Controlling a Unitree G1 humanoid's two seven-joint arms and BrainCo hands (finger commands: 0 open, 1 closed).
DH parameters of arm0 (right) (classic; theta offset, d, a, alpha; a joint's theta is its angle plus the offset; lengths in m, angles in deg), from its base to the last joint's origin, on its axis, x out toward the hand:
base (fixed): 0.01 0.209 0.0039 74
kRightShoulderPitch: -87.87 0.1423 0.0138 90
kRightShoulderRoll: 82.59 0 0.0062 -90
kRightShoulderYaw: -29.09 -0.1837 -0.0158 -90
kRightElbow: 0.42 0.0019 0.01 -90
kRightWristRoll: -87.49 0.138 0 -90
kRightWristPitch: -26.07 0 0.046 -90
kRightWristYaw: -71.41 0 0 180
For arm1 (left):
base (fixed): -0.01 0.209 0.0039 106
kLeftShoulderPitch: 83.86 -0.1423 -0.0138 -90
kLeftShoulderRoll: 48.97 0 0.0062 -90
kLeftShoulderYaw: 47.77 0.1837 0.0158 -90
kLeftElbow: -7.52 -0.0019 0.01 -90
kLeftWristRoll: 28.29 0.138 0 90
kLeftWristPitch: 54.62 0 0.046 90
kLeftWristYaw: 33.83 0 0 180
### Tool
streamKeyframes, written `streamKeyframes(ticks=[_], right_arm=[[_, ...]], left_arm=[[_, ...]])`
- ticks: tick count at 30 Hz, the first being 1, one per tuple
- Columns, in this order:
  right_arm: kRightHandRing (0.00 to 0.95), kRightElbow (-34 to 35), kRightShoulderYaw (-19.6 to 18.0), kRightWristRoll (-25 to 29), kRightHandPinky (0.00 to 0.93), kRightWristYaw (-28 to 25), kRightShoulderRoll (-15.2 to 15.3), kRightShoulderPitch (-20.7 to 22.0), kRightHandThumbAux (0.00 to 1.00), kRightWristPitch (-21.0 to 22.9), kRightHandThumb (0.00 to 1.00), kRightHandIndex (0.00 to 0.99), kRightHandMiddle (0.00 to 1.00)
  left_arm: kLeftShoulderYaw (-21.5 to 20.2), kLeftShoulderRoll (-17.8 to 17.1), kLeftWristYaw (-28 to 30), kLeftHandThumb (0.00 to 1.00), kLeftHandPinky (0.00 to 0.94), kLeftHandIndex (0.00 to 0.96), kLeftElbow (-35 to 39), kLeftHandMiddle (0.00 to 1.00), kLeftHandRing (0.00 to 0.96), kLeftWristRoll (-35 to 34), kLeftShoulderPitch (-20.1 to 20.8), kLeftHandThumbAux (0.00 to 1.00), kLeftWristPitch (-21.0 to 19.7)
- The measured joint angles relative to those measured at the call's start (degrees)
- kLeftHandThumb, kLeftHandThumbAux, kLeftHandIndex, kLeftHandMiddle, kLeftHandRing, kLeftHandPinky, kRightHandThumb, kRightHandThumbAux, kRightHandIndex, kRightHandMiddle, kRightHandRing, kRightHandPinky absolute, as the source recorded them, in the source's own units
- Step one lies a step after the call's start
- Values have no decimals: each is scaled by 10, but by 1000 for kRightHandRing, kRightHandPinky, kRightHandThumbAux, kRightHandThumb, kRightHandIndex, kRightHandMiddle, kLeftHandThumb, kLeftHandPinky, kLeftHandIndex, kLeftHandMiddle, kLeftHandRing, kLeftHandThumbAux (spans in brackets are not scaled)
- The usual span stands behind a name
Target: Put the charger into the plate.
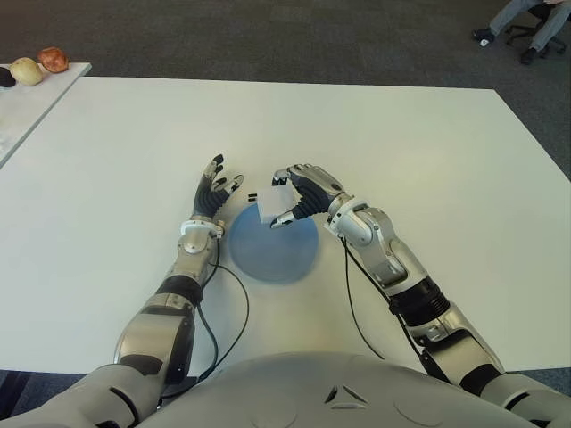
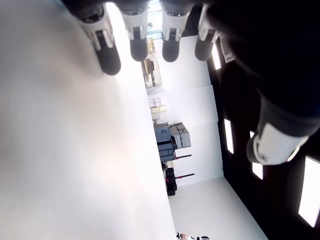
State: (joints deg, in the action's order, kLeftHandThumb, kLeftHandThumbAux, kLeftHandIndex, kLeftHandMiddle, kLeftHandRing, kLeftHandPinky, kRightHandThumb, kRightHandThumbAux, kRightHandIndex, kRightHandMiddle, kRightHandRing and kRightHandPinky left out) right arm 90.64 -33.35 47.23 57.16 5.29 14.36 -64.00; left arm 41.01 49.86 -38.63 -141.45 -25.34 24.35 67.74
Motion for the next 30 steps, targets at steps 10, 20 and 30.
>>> streamKeyframes(ticks=[10, 20, 30], right_arm=[[828, -11, 7, 0, 811, -4, 0, 0, 676, 1, 855, 404, 518], [763, -14, 8, 0, 726, -11, 1, 0, 672, 2, 853, 421, 505], [126, -14, 11, -11, 187, 16, 19, -5, 291, -31, 391, 31, 66]], left_arm=[[1, 1, -3, 0, 0, 0, 1, 0, 0, 2, 0, 559, -1], [1, 1, -3, 0, 0, 0, 4, 0, 0, 3, -2, 560, -3], [3, 2, -7, 0, 0, 4, 7, 1, 0, 5, -2, 566, -7]])
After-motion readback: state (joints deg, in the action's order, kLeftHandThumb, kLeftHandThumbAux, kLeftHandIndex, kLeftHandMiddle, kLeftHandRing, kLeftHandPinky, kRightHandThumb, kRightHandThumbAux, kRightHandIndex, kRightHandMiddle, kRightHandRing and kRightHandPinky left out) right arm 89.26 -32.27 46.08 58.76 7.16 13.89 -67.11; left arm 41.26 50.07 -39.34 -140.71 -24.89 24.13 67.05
